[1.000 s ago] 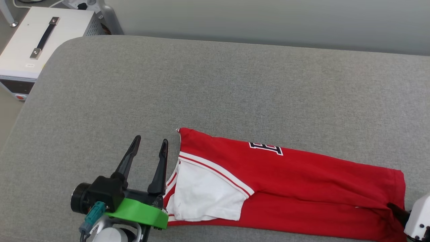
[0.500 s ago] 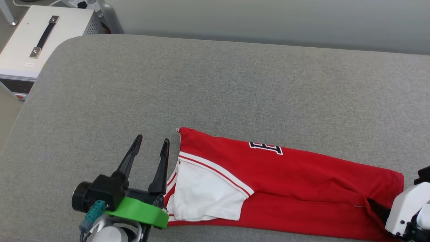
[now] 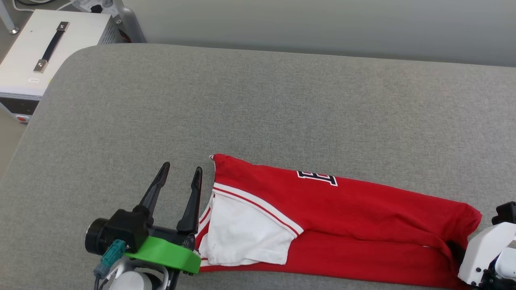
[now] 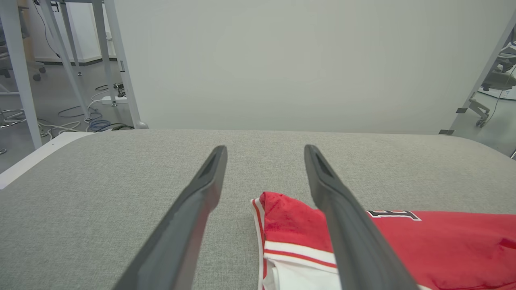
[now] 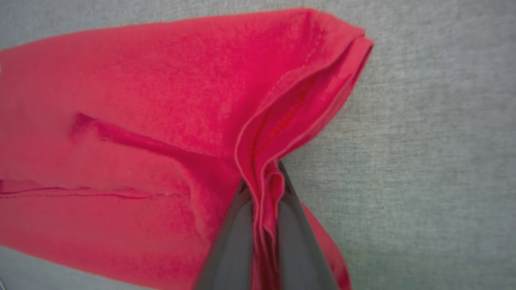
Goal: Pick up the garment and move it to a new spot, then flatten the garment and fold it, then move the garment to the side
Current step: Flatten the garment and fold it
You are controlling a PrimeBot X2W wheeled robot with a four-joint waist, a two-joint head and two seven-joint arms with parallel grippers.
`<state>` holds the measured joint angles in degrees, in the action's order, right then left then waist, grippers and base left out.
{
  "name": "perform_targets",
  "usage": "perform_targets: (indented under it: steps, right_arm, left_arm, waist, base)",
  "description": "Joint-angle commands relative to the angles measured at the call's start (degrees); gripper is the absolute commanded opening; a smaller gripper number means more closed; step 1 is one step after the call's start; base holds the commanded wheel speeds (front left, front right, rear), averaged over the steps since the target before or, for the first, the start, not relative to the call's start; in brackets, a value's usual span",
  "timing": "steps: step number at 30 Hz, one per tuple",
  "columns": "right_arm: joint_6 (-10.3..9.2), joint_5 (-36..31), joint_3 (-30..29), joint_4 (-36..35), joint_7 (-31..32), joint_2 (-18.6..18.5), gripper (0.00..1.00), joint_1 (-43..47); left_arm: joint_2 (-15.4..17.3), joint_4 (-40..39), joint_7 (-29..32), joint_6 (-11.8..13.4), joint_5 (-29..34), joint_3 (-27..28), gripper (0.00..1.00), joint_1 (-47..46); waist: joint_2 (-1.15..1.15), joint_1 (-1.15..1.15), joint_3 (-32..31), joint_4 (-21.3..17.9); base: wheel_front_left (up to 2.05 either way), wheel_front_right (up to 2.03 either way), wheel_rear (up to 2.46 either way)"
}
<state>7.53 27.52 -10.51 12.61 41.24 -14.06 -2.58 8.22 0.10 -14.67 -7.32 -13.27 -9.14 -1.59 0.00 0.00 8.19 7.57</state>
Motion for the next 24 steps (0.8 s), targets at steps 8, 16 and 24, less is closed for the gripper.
perform_targets:
  steps: [8, 16, 24]
  right_arm:
    - [-0.04, -3.0, -2.7, 2.4, -4.9, -3.6, 0.0, -1.1]
    - [-0.04, -10.4, -8.8, 3.8, -7.3, -6.7, 0.0, -2.0]
    - [-0.04, -7.7, -7.1, 0.0, -6.7, -2.9, 0.0, 0.5]
  left_arm:
    - [0.5, 0.2, -0.3, -0.2, -0.7, -0.3, 1.0, -0.8]
    - [0.4, 0.6, -0.3, -0.2, -1.1, -0.7, 1.0, -0.6]
    - [0.2, 1.6, -0.3, -0.2, -1.7, -1.1, 1.0, 1.1]
  waist:
    - [0.0, 0.0, -0.9, -0.6]
    - [0.0, 0.0, -2.3, -0.8]
    - [0.0, 0.0, -6.3, -0.7]
  base:
    - [0.0, 0.0, 0.0]
    - [0.0, 0.0, 0.0]
    - [0.0, 0.0, 0.0]
